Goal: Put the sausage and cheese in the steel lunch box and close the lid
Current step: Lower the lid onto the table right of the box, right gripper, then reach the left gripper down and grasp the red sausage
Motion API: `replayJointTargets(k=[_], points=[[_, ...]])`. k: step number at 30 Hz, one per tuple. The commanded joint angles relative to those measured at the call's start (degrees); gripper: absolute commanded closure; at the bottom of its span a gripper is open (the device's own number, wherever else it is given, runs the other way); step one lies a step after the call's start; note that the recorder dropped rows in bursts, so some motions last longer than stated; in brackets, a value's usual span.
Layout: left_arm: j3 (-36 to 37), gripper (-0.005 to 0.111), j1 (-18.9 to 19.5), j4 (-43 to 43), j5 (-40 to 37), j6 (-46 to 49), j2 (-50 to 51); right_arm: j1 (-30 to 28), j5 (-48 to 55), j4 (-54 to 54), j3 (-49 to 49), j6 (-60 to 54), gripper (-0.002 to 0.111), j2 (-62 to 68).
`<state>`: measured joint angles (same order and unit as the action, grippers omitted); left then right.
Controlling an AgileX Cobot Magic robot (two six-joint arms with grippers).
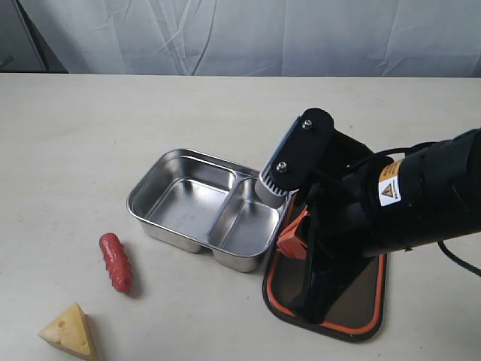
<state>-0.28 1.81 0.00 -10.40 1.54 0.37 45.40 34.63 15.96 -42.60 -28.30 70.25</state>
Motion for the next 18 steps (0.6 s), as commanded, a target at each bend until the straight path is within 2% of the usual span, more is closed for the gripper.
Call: replayJointTargets(k=[1, 5, 8, 12, 14, 18], points=[[0.3, 0.107, -0.2, -5.3, 5.1, -1.0, -0.4, 0.1, -0.9, 0.1, -0.2, 0.0, 0.108, -0.4], [0.3, 0.107, -0.2, -20.5, 8.5, -1.5, -0.4, 0.1, -0.9, 0.1, -0.2, 0.0, 0.108, -0.4], [0.3, 0.107, -0.2, -29.4, 9.4, -2.0, -0.4, 0.1, -1.3, 0.1, -0.2, 0.0, 0.108, -0.4], [0.3, 0.107, -0.2, -45.5, 9.4, -3.3, -0.4, 0.1, -2.8, 0.2, -0.2, 0.0, 0.108, -0.4], [0.3, 0.107, -0.2, -49.1, 8.3, -3.3, -0.4, 0.1, -3.4, 0.2, -0.2, 0.0, 0.108, -0.4], [0.3, 0.107, -0.2, -50.7, 6.6, -3.3, -0.4, 0.1, -3.6, 0.2, -0.2, 0.0, 0.108, -0.4]])
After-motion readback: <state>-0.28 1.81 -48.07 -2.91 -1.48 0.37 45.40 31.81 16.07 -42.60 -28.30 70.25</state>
